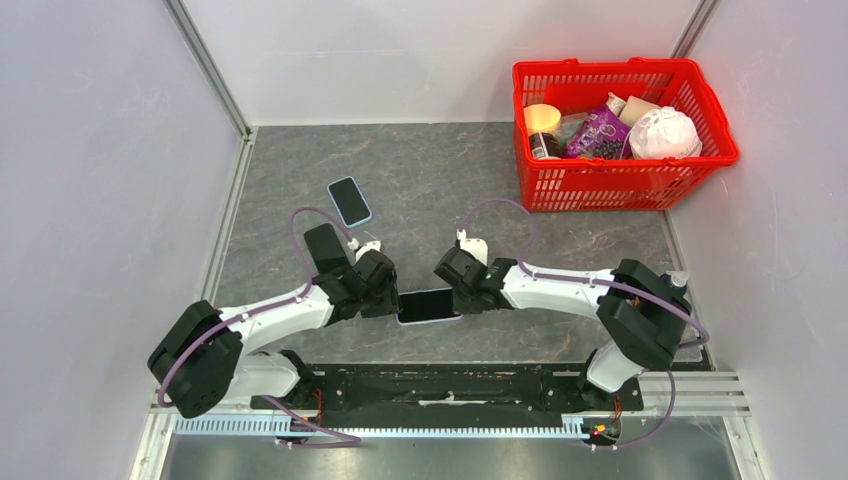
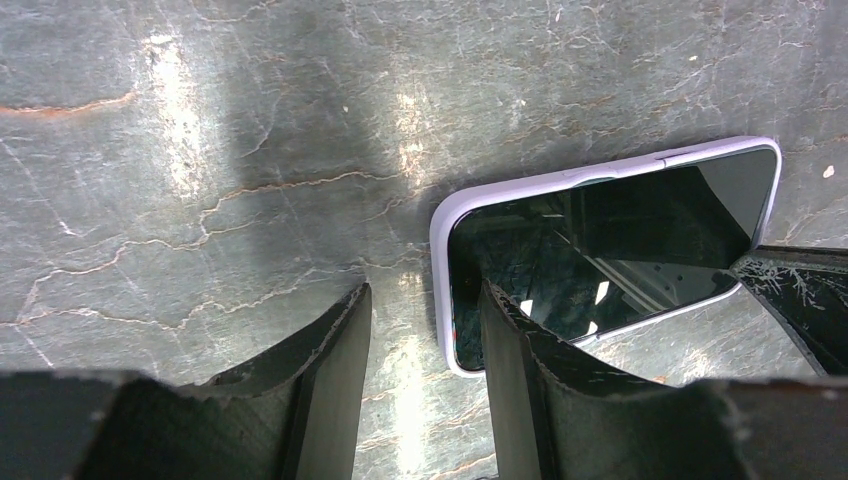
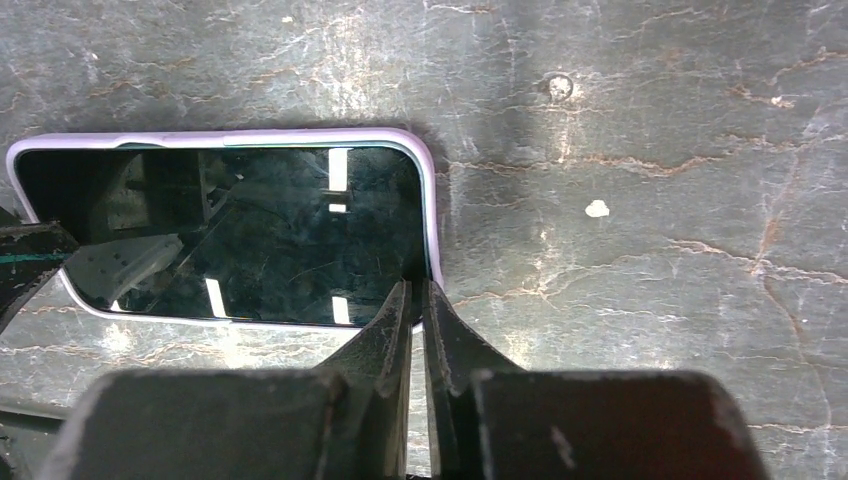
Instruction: Put the phone into the phone case
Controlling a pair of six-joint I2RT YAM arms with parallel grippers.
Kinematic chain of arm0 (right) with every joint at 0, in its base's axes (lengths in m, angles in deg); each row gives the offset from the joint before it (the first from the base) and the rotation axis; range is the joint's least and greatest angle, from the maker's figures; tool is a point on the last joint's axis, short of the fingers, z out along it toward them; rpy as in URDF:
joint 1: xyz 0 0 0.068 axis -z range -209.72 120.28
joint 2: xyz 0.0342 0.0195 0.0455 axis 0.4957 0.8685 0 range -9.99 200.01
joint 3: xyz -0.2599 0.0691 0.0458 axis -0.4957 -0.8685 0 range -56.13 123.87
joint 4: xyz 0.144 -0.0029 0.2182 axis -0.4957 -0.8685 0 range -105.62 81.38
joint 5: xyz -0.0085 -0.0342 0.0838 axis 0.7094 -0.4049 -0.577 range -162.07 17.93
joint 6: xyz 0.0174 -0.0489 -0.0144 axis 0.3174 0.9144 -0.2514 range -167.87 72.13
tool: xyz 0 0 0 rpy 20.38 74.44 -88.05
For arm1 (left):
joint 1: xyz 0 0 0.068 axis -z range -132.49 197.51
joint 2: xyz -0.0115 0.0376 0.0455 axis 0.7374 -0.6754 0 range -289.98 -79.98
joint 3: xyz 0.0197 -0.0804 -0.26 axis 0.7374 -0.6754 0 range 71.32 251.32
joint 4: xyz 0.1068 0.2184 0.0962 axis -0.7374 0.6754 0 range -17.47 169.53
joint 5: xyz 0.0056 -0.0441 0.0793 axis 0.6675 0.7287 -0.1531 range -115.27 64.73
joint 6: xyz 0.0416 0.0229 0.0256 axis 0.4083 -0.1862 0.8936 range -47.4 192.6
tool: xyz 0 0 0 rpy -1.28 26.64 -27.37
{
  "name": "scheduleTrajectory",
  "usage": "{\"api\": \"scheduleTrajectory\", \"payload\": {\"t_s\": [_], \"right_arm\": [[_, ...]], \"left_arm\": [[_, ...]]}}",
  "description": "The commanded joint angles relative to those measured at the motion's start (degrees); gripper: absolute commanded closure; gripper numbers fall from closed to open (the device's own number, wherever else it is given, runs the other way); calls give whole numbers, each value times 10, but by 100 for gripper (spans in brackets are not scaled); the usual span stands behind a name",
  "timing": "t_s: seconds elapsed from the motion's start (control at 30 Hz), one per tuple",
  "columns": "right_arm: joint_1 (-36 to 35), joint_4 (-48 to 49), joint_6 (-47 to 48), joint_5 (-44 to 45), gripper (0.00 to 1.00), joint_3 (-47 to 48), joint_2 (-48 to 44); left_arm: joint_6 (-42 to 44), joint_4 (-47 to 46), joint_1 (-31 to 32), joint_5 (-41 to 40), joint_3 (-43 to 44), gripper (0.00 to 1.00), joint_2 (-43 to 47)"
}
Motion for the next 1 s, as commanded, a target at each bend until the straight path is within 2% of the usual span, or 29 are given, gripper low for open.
{"api": "scheduleTrajectory", "payload": {"t_s": [0.0,0.1,0.2,0.33,0.43,0.63,0.8,0.97], "right_arm": [[-16,-34,-17,6,79,-12,20],[4,-43,-3,15,61,-6,-36],[35,-36,12,3,50,-3,-66],[80,15,32,-62,47,-11,-54],[100,56,37,-101,47,-18,-35],[106,70,39,-109,51,-7,1],[103,49,39,-90,69,-4,17],[80,13,44,-62,77,8,42]], "left_arm": [[-6,-4,1,-19,6,50,-9],[-4,-2,1,-20,6,50,-8],[-3,-2,1,-22,5,50,-9],[-2,-2,1,-21,7,50,-13],[-2,-2,1,-22,8,50,-13],[-1,-2,1,-23,9,50,-15],[0,-2,1,-23,10,51,-17],[1,-3,1,-21,15,50,-23]]}}
